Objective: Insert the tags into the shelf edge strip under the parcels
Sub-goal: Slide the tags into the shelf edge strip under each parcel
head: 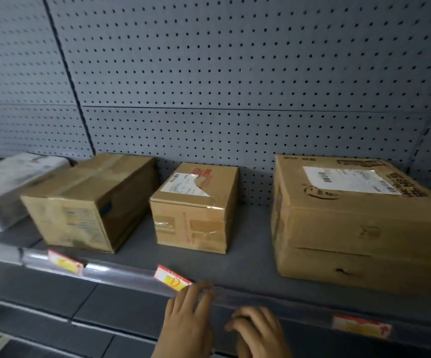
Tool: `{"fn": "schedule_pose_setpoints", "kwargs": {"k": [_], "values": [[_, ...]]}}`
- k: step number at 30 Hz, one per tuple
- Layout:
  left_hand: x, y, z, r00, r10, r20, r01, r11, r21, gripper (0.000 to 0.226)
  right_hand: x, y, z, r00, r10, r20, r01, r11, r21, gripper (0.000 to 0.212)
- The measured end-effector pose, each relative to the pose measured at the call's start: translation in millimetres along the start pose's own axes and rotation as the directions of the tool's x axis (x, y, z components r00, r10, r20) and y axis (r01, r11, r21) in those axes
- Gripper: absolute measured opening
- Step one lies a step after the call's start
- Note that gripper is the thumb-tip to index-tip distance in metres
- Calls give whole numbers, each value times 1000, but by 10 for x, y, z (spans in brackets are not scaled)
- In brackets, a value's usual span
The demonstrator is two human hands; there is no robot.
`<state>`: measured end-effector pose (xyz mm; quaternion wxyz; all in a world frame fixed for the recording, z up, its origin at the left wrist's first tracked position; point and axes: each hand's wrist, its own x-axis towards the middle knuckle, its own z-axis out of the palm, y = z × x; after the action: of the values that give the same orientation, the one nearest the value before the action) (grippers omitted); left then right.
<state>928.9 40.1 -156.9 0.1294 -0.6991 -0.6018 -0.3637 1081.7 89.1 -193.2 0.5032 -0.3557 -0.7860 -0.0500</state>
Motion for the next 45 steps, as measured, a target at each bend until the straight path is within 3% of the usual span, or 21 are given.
{"fn": "schedule_pose_setpoints", "kwargs": {"k": [1, 2, 5, 7, 10, 15, 18, 24, 30, 34, 45], "values": [[67, -227, -133, 1000, 18, 11, -18, 1000, 3, 56, 74, -106, 118, 997, 0, 79, -1, 1000, 20, 33], [111, -407, -230, 998, 7, 70, -8, 1000, 7, 49, 107, -188, 215, 998, 6, 63, -7, 1000, 21, 31], [291, -943, -460, 995, -34, 97, 34, 999, -1, 39, 297, -492, 581, 989, 149, 7, -149, 987, -57, 47], [331, -1128, -493, 985, -19, 170, 29, 998, -52, 45, 357, -599, 731, 978, 209, 7, -208, 974, -93, 49], [377, -1331, -460, 978, 46, 201, -23, 993, -116, 30, 352, -713, 739, 960, 276, 34, -268, 951, -156, 50], [387, -1418, -451, 963, 113, 246, -46, 964, -263, 16, 430, -788, 726, 942, 326, 84, -307, 934, -182, 5], [398, -1422, -454, 970, 118, 214, -58, 962, -267, 14, 489, -770, 694, 945, 297, 139, -266, 942, -206, 31], [336, -1330, -411, 968, 218, 125, -207, 974, -95, 13, 555, -746, 566, 942, 245, 231, -188, 952, -242, 21], [200, -1311, -311, 973, 196, 119, -191, 980, -51, 17, 530, -724, 550, 959, 150, 241, -81, 958, -276, 13], [152, -1343, -203, 975, 199, 103, -192, 979, -70, 21, 528, -758, 552, 934, 194, 299, -103, 950, -295, 37], [115, -1283, -234, 985, 170, 12, -169, 984, -52, 17, 468, -748, 587, 934, 235, 271, -169, 955, -244, 36]]}}
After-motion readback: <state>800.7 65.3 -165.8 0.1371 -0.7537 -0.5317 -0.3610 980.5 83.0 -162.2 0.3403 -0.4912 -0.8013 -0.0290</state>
